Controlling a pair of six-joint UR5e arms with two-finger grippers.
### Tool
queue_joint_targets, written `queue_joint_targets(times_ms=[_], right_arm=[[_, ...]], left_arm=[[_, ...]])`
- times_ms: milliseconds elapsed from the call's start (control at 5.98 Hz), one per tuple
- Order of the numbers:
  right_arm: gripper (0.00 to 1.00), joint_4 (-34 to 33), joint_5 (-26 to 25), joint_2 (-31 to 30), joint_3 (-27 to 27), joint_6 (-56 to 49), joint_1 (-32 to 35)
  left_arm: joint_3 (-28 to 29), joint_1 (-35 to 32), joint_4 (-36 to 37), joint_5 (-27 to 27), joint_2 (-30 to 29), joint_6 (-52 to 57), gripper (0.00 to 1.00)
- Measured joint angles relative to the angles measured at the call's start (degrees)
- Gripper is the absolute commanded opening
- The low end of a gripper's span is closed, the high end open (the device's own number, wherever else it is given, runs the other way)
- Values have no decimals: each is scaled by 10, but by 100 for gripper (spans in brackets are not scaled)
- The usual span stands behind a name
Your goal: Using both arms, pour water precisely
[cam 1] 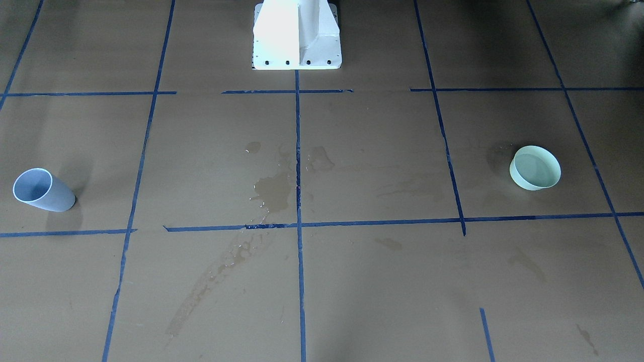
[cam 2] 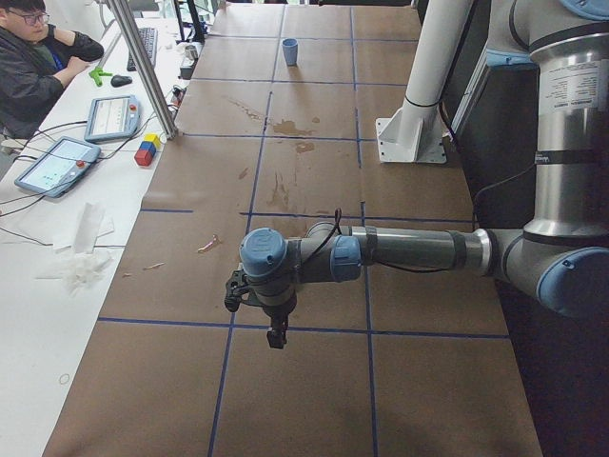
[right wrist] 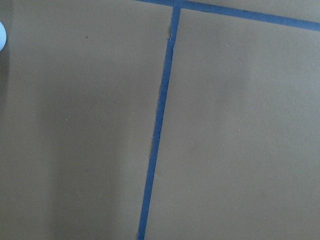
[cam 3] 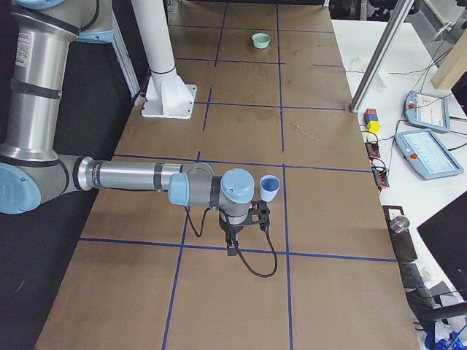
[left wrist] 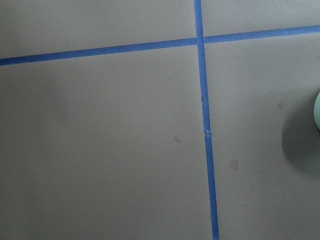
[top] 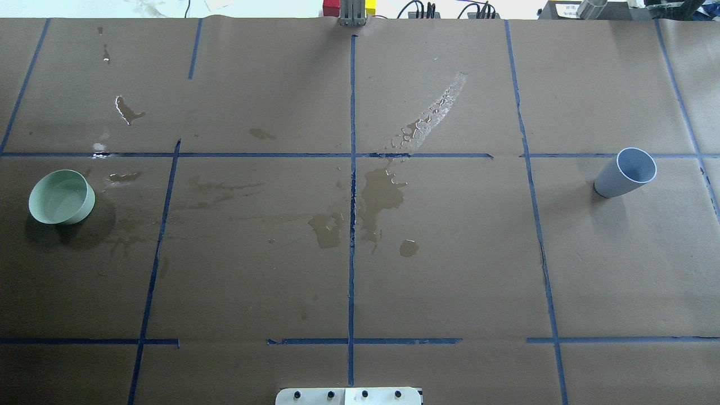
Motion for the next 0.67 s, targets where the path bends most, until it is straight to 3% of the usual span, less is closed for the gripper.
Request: queue_joint_targets(times_ms=[669], right_arm=[[100,1,-1,2,1,0,-1]], left_arm=[[-4,30,-17,4,-9,-4,100]])
